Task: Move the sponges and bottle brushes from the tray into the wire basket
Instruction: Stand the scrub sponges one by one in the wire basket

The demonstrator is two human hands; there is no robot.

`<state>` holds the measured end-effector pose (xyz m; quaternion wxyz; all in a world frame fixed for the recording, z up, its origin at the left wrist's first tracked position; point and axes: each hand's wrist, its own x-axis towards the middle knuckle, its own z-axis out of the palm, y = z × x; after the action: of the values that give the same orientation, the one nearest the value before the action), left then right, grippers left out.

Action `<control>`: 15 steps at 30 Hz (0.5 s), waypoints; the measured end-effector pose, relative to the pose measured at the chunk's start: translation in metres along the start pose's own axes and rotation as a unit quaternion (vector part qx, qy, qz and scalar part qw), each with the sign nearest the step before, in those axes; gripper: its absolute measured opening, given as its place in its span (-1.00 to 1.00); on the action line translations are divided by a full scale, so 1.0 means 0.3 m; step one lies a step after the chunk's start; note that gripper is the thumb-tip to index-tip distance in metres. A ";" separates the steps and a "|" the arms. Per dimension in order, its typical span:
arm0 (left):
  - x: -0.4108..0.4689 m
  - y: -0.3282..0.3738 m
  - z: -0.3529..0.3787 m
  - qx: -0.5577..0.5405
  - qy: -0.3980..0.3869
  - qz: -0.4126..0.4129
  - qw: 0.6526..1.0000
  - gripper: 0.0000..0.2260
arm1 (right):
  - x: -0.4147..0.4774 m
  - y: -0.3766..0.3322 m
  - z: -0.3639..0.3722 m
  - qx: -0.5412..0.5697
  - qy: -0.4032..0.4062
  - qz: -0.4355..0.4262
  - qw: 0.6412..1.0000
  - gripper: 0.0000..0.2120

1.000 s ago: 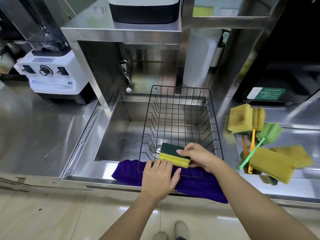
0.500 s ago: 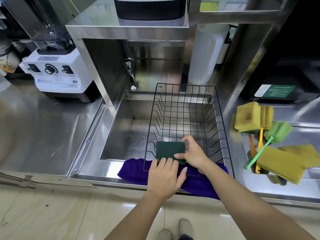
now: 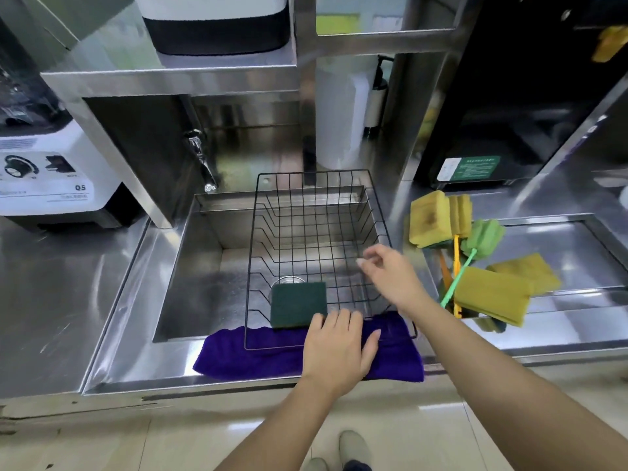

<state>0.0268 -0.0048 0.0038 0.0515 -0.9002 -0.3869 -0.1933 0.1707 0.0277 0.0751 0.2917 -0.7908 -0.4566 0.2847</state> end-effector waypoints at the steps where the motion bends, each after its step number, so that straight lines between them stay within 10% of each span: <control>1: 0.006 0.018 0.003 -0.003 -0.005 0.010 1.000 -0.63 | -0.001 0.018 -0.042 0.011 0.047 0.006 0.999 -0.72; 9: 0.017 0.044 0.036 -0.009 0.019 0.037 0.999 -0.57 | -0.054 0.252 -0.291 -0.108 0.361 0.183 0.908 -0.47; 15: 0.015 0.046 0.044 -0.003 0.036 0.043 0.998 -0.58 | -0.110 0.406 -0.332 -0.020 0.309 0.390 0.867 -0.16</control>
<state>0.0434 -0.0081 -0.0058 0.0707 -0.9085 -0.3453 -0.2246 0.2960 -0.0718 0.0599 0.2672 -0.9576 -0.0030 0.1074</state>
